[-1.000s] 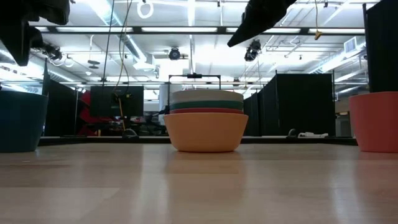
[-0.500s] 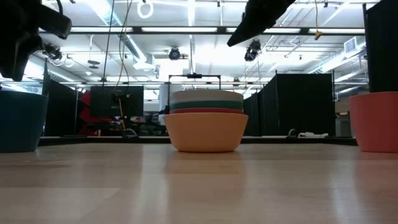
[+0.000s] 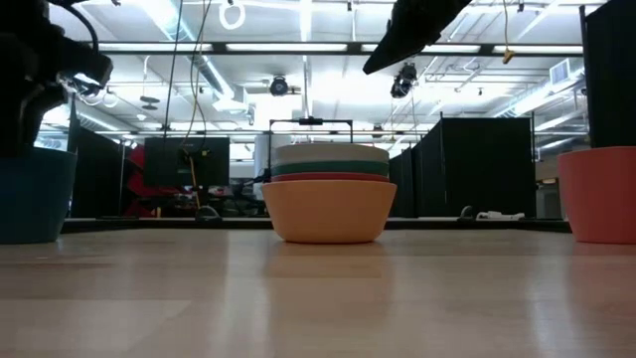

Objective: Nest bowls inside each other
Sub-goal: Put the blue cup to the left side of the stacked bowls

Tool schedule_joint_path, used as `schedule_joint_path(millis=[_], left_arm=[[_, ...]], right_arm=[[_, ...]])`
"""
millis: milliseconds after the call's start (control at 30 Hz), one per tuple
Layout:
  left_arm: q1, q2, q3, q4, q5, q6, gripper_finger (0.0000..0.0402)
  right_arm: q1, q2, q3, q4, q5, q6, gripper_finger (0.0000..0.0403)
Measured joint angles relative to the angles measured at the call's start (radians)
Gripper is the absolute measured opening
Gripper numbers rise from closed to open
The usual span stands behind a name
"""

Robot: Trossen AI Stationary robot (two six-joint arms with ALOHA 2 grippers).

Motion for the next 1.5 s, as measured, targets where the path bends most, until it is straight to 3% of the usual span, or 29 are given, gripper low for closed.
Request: schedule_joint_path(millis=[133,333,400,1000,1300,1500], left_arm=[[0.0,0.0,-0.001,0.002,-0.004,0.0,0.018],[0.0,0.0,-0.001,0.011,0.027,-0.013,0.0038],[0.0,0.0,-0.001,0.021,0.036,-0.025,0.0011],[0.04,0.049,0.283,0.025,-0.139,0.101,0.0],[0.217,0.257,0.485,0.057,-0.186,0.43,0.0],[0.346,0.349,0.507,0.142,-0.111,0.594,0.0]], right_arm=[[0.0,0.0,0.0,0.0,0.0,0.0,0.0106],[0.0,0.0,0.0,0.002,0.0,0.0,0.0097],[0.0,0.0,0.0,0.002,0.0,0.0,0.0094],[0.008,0.0,0.0,0.002,0.007,-0.019,0.0069],[0.006,0.0,0.0,0.0,0.01,-0.027,0.007],[0.012,0.0,0.0,-0.033,0.01,-0.003,0.0082]])
